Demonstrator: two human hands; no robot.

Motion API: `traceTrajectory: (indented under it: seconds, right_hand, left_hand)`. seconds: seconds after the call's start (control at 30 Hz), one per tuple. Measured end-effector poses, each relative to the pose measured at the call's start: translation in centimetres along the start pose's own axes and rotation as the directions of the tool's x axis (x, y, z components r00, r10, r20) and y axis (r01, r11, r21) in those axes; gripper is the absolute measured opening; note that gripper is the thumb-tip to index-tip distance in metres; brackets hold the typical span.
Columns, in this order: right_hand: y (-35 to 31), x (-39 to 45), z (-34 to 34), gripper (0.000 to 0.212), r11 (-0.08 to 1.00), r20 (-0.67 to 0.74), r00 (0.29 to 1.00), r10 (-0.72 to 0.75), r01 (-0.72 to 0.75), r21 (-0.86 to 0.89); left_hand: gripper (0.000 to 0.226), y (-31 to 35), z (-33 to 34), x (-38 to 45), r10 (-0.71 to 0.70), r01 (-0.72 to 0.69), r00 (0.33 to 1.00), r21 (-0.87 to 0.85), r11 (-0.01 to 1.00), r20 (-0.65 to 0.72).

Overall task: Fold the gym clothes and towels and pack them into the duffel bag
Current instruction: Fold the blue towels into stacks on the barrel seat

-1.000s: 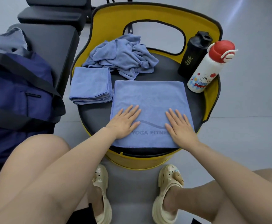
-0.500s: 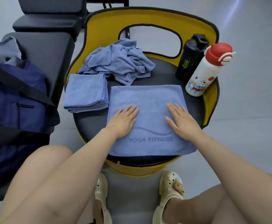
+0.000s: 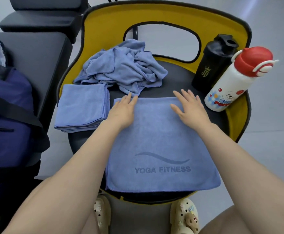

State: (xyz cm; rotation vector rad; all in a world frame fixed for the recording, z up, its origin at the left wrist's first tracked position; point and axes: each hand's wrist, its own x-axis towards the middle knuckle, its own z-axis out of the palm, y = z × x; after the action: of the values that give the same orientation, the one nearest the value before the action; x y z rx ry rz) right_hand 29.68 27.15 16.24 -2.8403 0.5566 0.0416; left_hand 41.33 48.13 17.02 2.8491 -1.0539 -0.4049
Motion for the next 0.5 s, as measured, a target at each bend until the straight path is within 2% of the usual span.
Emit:
traceTrajectory:
  seconds: [0.17,0.33,0.4,0.5]
  right_hand:
    - [0.9,1.2,0.5,0.05,0.995,0.026,0.995,0.101,-0.1,-0.024]
    - [1.7,1.8,0.1,0.044,0.993,-0.121,0.985,0.12,-0.118,0.021]
    - [1.9,2.0,0.0,0.039,0.988,-0.135,0.98,0.148,-0.14,0.068]
    - [1.7,2.0,-0.2,0.029,0.981,-0.174,0.971,0.166,-0.144,0.13]
  left_hand:
    - [0.06,-1.2,0.8,1.6,-0.06,0.066,0.997,0.116,0.991,-0.056]
    - [0.044,-1.1,-0.2,1.6,-0.084,0.114,0.966,0.111,0.987,-0.245]
    - [0.036,-1.5,-0.5,1.8,-0.109,0.125,0.965,0.051,0.991,-0.24]
    - [0.024,-2.1,-0.7,2.0,-0.164,0.14,0.967,-0.133,0.981,-0.195]
